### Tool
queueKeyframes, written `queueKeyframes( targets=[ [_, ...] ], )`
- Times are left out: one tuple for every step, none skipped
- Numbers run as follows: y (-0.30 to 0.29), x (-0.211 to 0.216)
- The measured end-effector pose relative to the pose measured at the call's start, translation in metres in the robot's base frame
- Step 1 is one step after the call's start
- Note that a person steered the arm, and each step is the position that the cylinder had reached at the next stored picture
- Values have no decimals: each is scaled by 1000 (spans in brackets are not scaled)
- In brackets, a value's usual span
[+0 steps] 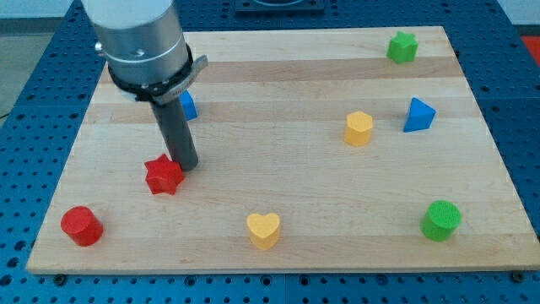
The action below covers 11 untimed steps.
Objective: Slide the red star vertically above the red circle
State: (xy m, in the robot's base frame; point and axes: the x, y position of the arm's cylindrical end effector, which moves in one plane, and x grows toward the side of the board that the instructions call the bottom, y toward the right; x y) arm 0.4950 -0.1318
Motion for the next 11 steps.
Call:
queueKeyframes(
  targets=[
    [0, 22],
    [0, 22],
    [50, 25],
    [53, 36],
    [35, 45],
    [-17, 45],
    [-28, 45],
    [-35, 45],
    [-63, 31],
    [-81, -24],
    [-81, -23]
  ],
)
